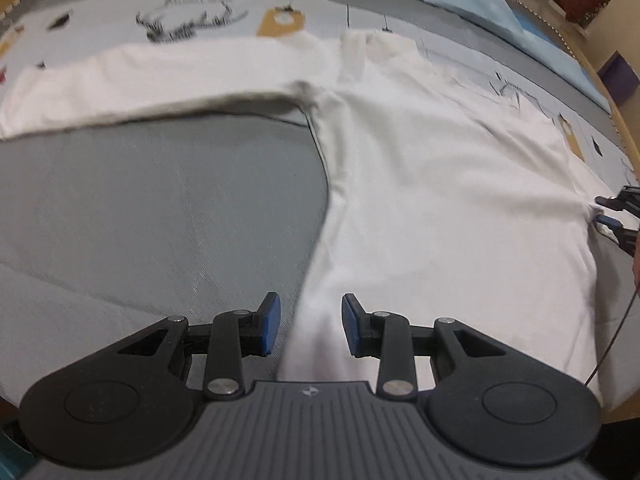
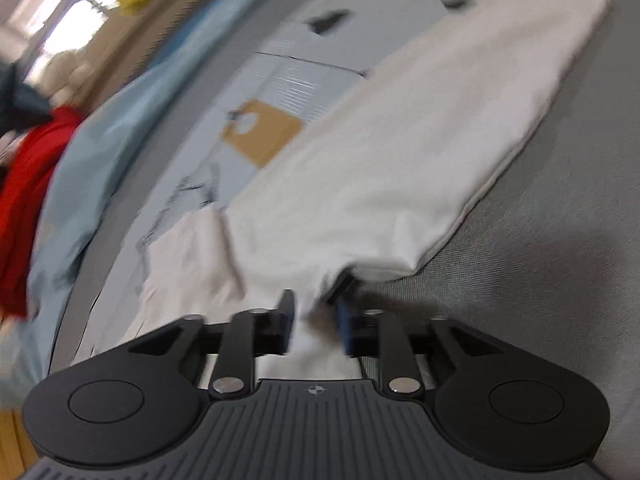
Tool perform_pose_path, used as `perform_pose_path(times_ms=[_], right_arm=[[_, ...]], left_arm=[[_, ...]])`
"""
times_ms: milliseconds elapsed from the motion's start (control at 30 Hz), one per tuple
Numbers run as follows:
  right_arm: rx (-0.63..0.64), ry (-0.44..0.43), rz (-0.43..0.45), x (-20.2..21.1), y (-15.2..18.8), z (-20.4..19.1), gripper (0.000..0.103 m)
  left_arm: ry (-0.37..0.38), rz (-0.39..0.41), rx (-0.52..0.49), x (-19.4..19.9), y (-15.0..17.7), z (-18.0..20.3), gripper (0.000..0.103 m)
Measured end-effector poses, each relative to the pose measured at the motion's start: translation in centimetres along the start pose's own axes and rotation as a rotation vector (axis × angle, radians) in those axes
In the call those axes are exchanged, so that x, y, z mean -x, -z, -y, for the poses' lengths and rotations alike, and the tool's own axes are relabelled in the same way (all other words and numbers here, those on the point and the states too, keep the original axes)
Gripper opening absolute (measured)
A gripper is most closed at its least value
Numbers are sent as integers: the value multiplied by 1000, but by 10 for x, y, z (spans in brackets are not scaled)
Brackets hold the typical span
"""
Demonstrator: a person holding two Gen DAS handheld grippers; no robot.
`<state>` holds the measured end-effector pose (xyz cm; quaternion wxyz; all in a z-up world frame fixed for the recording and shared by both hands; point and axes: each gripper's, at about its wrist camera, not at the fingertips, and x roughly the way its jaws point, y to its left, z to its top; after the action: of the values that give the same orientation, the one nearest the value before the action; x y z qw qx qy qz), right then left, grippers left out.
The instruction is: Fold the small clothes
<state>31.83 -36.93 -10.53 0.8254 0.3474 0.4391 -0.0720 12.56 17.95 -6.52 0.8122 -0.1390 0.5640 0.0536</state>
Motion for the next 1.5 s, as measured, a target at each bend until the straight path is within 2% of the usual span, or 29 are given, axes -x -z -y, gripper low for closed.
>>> perform_pose_path(times_ms=[200,333,433,567,700,733,767,900,933,967,1033,1100,1167,1233,1333,1400,1500], right_arm=[[287,-52,-70,66,59,4,30],[414,-27,-137,96,102,24,30],[445,14,-163,112,127,44,31],[452,132,-183,117,151,69,32],[424,197,-200,121,166,89,32],[427,202,-199,122,170,91,32],[438,203,-194,124,174,90,32],[513,182,-205,130,186,85,29],[528,185,-198,132,188,84,25],[538,192,-194,133,188,82,6],[516,197,-158,140,184,86,5],[437,186,-89,153,173,91,5],[359,156,-36,168,164,96,5],[361,163,-22,171,162,97,5],[386,216,-55,161,167,100,5],[392,248,-52,155,168,103,5],[407,244,-9,162,168,101,5]], left_arm=[[0,-33,-9,1,12,-5,37],[-9,-54,4,-7,28,-11,37],[-49,-109,-9,-17,46,-16,37],[-45,-127,-7,-19,63,-25,37],[-58,-143,13,-22,81,-33,36],[-62,-130,9,-20,84,-32,35],[-62,-119,8,-18,87,-30,27],[-59,-96,18,-11,101,-22,12],[-58,-87,17,-9,104,-20,8],[-58,-77,17,-7,107,-18,7],[-63,-52,20,-1,112,-14,6],[-55,-18,32,10,115,-13,6],[1,25,58,28,118,-13,6],[30,42,55,38,121,-12,6],[-23,-40,19,24,130,-9,6],[-27,-92,14,13,132,-7,6],[-11,-87,7,15,134,-5,6]])
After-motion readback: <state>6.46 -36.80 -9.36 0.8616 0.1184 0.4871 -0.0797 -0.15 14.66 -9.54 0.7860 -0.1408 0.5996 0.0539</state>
